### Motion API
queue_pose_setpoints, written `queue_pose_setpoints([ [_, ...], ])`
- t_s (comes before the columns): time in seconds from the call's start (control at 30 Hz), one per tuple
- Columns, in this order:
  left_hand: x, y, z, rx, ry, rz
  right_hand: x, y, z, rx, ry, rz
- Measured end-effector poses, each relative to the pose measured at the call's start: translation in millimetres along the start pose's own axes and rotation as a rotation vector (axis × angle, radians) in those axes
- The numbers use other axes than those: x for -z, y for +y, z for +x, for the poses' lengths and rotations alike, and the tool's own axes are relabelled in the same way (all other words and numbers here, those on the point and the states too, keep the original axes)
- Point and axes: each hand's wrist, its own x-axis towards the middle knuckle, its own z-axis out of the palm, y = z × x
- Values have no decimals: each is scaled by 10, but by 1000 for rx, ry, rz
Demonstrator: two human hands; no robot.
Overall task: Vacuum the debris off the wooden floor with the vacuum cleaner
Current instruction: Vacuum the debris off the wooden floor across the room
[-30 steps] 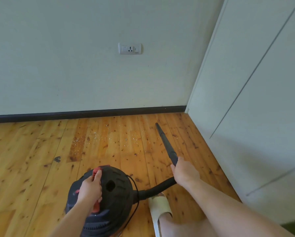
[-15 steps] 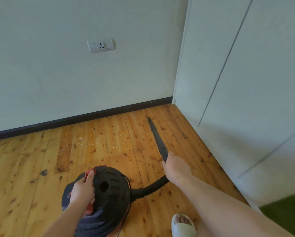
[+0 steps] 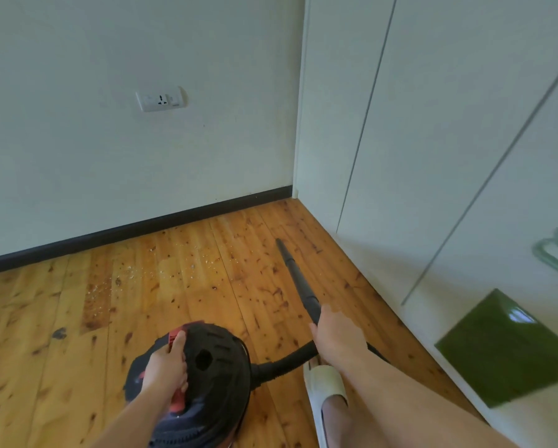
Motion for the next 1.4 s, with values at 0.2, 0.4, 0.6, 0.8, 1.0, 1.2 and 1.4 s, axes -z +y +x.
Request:
queue_pose_setpoints([
  [0.2, 15, -163, -130, 7, -40, -8, -350, 276, -536, -17, 25, -1],
  [0.4, -12, -322, -345, 3, -85, 28, -335, 572, -1095, -40, 23, -64],
  [0.6, -72, -431, -587, -28, -54, 81, 25, 799, -1261, -149, 73, 16],
  [0.8, -87, -500, -656, -51, -19, 152, 86, 946, -1389, -197, 76, 72],
  [1.0, -100, -503, -790, -124, 29, 359, 109, 988, -1582, -197, 79, 49],
  [1.2, 68, -438, -963, -96, -83, 464, 163, 882, -1789, -142, 56, 4],
  [1.4, 244, -414, -1504, -235, -150, 545, 133, 776, -1961, -104, 17, -34],
])
